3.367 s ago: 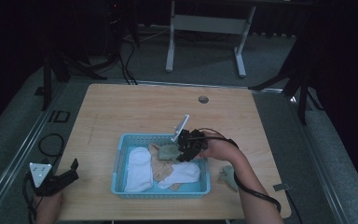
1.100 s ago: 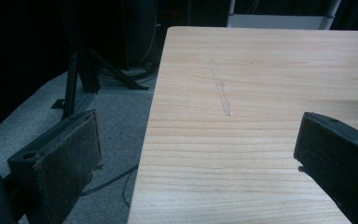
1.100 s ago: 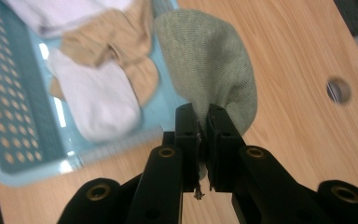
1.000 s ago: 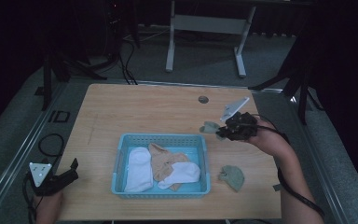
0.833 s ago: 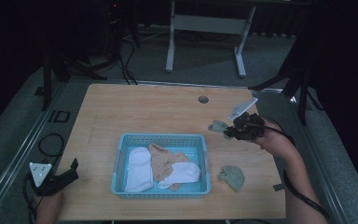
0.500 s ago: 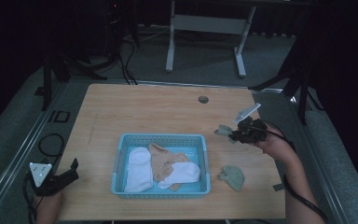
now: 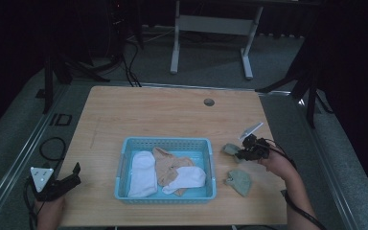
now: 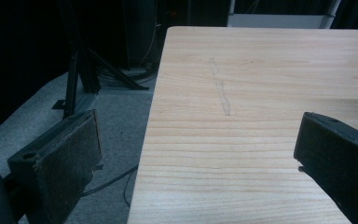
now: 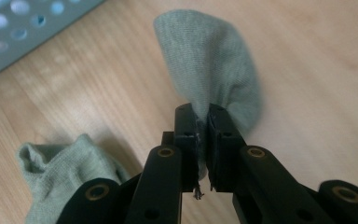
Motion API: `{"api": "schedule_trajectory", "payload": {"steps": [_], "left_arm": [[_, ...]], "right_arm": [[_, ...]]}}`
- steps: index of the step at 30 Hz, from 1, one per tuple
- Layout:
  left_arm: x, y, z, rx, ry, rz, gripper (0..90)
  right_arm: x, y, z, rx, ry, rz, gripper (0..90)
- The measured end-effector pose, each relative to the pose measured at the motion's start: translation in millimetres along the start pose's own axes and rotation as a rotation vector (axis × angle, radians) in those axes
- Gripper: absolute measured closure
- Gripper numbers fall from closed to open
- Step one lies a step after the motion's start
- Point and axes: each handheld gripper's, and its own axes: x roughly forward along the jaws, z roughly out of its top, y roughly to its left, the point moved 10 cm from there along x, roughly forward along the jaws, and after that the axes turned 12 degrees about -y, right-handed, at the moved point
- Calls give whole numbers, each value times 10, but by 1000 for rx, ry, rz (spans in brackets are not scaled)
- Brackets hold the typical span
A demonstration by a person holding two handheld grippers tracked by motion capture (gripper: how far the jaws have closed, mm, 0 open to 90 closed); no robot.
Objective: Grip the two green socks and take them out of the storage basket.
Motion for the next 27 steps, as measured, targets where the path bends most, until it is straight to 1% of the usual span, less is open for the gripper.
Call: {"api": "schedule_trajectory", "payload": {"steps": [3,4,5,6,7,8,9,10,11,12,13,14,15,17,18,19,20,21,22,23,24,25,26,27], "left_arm": [[1,-1,-1,0,2,1,4],[1,-1,-1,0,2,1,4],[1,0,-1,0,1,1,4],[1,0,-1,0,1,1,4],[1,-1,-1,0,2,0,3],[1,-1,-1,0,1,0,4],[1,0,0,0,0,0,4],[1,0,0,0,0,0,4],[0,-1,-1,-1,0,-1,4],[0,-1,-1,-1,0,-1,4],[1,0,0,-1,0,0,4],[1,0,0,-1,0,0,4],[-2,-1,1,-1,-2,0,4],[-1,1,0,-1,0,-1,4],[-1,1,0,-1,0,-1,4],[1,0,-1,-1,0,-1,4],[1,0,-1,-1,0,-1,3],[1,1,0,-1,0,1,4],[1,1,0,-1,0,1,4],[-1,2,0,0,-1,1,4],[-1,2,0,0,-1,1,4],[-1,1,0,0,0,0,4],[-1,1,0,0,0,0,4],[1,2,-1,-2,0,1,4]], "right_arm": [[98,71,-102,16,2,31,827],[98,71,-102,16,2,31,827],[148,111,-132,24,-12,49,823],[148,111,-132,24,-12,49,823],[159,145,-126,37,-26,66,821],[157,155,-115,32,-29,65,805],[151,171,-107,27,-27,66,770],[151,171,-107,27,-27,66,770],[113,191,-71,14,-29,53,708],[113,191,-71,14,-29,53,708],[48,215,-14,15,-50,50,631],[48,215,-14,15,-50,50,631],[-22,225,25,2,-69,38,592],[-86,233,54,5,-93,29,555],[-86,233,54,5,-93,29,555],[-129,234,51,3,-100,24,527],[-141,225,42,1,-102,14,527],[-148,218,26,3,-101,10,474],[-148,218,26,3,-101,10,474],[-155,202,-20,6,-100,1,422],[-155,202,-20,6,-100,1,422],[-165,164,-82,29,-96,-16,390],[-176,144,-106,42,-101,-25,384],[-190,138,-125,58,-112,-23,369]]}}
